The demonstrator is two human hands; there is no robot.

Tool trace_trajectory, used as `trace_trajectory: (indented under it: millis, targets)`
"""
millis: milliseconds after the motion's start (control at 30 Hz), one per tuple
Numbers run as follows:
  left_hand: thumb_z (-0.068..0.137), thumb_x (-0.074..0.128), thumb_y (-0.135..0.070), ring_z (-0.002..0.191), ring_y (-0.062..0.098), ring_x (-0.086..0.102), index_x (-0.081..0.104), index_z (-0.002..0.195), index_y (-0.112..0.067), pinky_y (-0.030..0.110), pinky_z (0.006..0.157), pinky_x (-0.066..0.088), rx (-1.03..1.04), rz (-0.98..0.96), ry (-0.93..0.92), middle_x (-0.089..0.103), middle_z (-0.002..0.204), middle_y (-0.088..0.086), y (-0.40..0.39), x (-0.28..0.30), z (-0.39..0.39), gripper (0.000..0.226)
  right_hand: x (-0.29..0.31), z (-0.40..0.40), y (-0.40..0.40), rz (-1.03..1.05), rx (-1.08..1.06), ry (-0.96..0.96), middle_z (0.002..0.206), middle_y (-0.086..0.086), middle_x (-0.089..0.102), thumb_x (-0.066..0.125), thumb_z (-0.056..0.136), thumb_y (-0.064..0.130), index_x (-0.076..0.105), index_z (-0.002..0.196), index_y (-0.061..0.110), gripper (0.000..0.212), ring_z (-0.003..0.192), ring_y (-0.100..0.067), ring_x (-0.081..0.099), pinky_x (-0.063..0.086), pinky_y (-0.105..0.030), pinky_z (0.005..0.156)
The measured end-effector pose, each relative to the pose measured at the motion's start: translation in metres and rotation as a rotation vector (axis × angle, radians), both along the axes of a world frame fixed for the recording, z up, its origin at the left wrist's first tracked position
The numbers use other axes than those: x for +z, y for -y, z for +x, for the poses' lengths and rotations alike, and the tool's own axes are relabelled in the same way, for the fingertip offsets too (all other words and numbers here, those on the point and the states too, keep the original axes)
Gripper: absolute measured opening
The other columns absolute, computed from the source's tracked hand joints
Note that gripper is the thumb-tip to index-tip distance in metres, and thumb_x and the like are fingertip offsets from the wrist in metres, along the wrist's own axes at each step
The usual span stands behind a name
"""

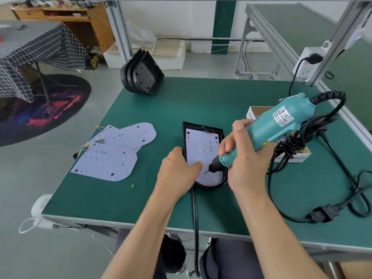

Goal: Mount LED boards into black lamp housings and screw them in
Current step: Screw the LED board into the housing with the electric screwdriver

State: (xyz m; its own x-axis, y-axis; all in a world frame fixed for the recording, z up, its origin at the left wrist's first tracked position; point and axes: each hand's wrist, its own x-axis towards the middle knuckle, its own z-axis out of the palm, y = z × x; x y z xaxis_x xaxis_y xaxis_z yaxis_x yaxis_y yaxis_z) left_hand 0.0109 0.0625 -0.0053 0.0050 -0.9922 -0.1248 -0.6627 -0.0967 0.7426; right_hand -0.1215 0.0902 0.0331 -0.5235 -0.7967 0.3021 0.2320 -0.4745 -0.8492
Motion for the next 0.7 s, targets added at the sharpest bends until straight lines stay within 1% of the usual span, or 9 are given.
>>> trace_trajectory:
  millis: [200, 300, 367, 400, 433, 467, 500, 600, 700]
  targets:
    - [0.084, 0.071, -0.041, 0.088, 0.024, 0.061, 0.054, 0.093, -0.015, 0.035, 0.069, 0.050, -0.008, 0.009, -0.005, 0.062, 0.093, -0.002, 0.000, -0.003, 0.001, 0.032, 0.001, 0.000, -0.003, 0.015, 0.001, 0.024, 0.054, 0.003, 0.049, 0.069, 0.092, 0.029, 0.065, 0.078, 0.035, 0.016, 0.047, -0.024, 0.048, 0.044, -0.031, 0.055]
    - [0.080, 0.072, -0.052, 0.082, 0.025, 0.065, 0.058, 0.092, -0.016, 0.035, 0.067, 0.053, -0.016, 0.066, -0.069, 0.067, 0.090, -0.001, 0.003, -0.002, 0.006, 0.041, 0.000, -0.001, -0.005, 0.014, 0.005, 0.043, 0.055, 0.000, 0.049, 0.069, 0.091, 0.029, 0.064, 0.079, 0.029, 0.013, 0.047, -0.024, 0.048, 0.046, -0.030, 0.055]
    - [0.075, 0.072, -0.066, 0.070, 0.023, 0.066, 0.060, 0.082, -0.016, 0.033, 0.061, 0.053, 0.001, 0.091, -0.100, 0.068, 0.078, -0.002, 0.009, 0.003, 0.008, 0.052, 0.000, -0.002, -0.005, 0.011, 0.004, 0.061, 0.055, 0.000, 0.049, 0.069, 0.090, 0.028, 0.064, 0.079, 0.029, 0.012, 0.047, -0.024, 0.048, 0.046, -0.030, 0.055]
    - [0.075, 0.071, -0.069, 0.063, 0.021, 0.062, 0.057, 0.075, -0.015, 0.031, 0.056, 0.050, 0.020, 0.082, -0.074, 0.065, 0.069, -0.003, 0.014, 0.005, 0.008, 0.056, 0.000, -0.002, -0.005, 0.011, 0.003, 0.074, 0.055, 0.000, 0.048, 0.069, 0.089, 0.028, 0.064, 0.079, 0.029, 0.012, 0.047, -0.024, 0.048, 0.046, -0.030, 0.055]
    - [0.076, 0.072, -0.068, 0.058, 0.019, 0.056, 0.052, 0.070, -0.015, 0.028, 0.052, 0.043, 0.042, 0.068, -0.045, 0.059, 0.062, -0.005, 0.018, 0.007, 0.006, 0.057, 0.000, -0.002, -0.006, 0.011, 0.003, 0.088, 0.055, 0.000, 0.048, 0.069, 0.089, 0.028, 0.064, 0.079, 0.029, 0.012, 0.047, -0.023, 0.047, 0.045, -0.030, 0.055]
    - [0.078, 0.072, -0.066, 0.056, 0.017, 0.052, 0.050, 0.070, -0.016, 0.027, 0.050, 0.037, 0.056, 0.063, -0.034, 0.055, 0.061, -0.006, 0.023, 0.008, 0.004, 0.055, 0.000, -0.002, -0.006, 0.010, 0.002, 0.102, 0.054, -0.001, 0.047, 0.069, 0.089, 0.028, 0.064, 0.079, 0.029, 0.012, 0.047, -0.023, 0.047, 0.045, -0.030, 0.055]
    - [0.080, 0.072, -0.063, 0.057, 0.016, 0.051, 0.052, 0.075, -0.015, 0.026, 0.050, 0.034, 0.055, 0.075, -0.040, 0.056, 0.065, -0.005, 0.028, 0.009, 0.001, 0.053, -0.001, -0.003, -0.006, 0.009, 0.001, 0.116, 0.054, -0.001, 0.047, 0.069, 0.088, 0.028, 0.063, 0.079, 0.028, 0.011, 0.047, -0.023, 0.046, 0.045, -0.030, 0.054]
    - [0.082, 0.074, -0.047, 0.062, 0.021, 0.051, 0.060, 0.093, -0.003, 0.026, 0.056, 0.039, 0.052, 0.151, -0.135, 0.061, 0.080, 0.002, 0.040, 0.006, -0.004, 0.047, -0.003, -0.004, -0.006, 0.012, 0.001, 0.138, 0.055, -0.002, 0.046, 0.070, 0.088, 0.028, 0.062, 0.080, 0.026, 0.011, 0.047, -0.023, 0.046, 0.044, -0.029, 0.054]
    - [0.074, 0.071, -0.037, 0.064, 0.021, 0.050, 0.064, 0.101, 0.005, 0.032, 0.060, 0.042, 0.036, 0.180, -0.199, 0.062, 0.081, 0.006, 0.045, 0.006, -0.003, 0.050, -0.003, -0.005, -0.008, 0.011, 0.004, 0.146, 0.056, -0.003, 0.045, 0.070, 0.088, 0.029, 0.063, 0.079, 0.027, 0.011, 0.046, -0.023, 0.047, 0.044, -0.028, 0.055]
